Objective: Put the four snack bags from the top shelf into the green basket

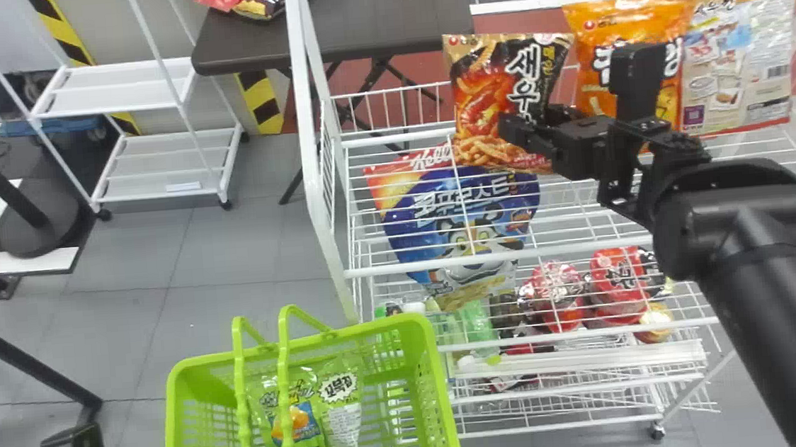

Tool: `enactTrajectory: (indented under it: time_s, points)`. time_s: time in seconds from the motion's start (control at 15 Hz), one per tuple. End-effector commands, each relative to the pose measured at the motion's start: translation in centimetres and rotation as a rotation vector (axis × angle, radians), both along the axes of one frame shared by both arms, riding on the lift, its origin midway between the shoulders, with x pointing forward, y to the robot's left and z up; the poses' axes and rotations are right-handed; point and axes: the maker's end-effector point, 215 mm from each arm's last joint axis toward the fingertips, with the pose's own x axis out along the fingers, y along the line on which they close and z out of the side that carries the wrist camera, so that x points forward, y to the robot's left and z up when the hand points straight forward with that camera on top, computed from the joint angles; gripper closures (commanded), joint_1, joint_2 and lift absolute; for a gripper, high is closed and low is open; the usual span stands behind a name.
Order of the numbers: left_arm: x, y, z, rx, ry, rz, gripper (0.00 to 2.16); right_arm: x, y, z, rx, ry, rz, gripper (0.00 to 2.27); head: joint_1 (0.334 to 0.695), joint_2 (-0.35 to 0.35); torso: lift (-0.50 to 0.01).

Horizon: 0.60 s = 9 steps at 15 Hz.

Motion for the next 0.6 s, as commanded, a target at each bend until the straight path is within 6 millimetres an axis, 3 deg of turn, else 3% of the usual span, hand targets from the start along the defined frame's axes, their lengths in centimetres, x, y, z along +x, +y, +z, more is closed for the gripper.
enactTrajectory:
  time_s: [0.0, 0.13, 0.27, 0.53]
  points:
    - [-0.1, -0.1, 0.2, -0.008, -0.004, -0.007, 2.15, -0.8, -0.3, 0.6, 0.009, -0.022, -0.012, 2.25, 0.695, 0.086, 0.000]
    - [0.0, -0.1, 0.2, -0.008, -0.004, -0.006, 2.15, -1.7, -1.6, 2.1, 0.030, -0.059, -0.032, 2.25, 0.695, 0.083, 0.000]
    - [-0.1, 0.0, 0.1, -0.009, 0.000, -0.005, 2.15, -4.3, -3.3, 4.3, 0.048, -0.085, -0.055, 2.25, 0.695, 0.073, 0.000]
    - [0.2, 0.0, 0.1, -0.010, -0.002, -0.005, 2.15, -13.4, -1.8, 5.0, 0.085, 0.040, -0.007, 2.25, 0.695, 0.055, 0.000]
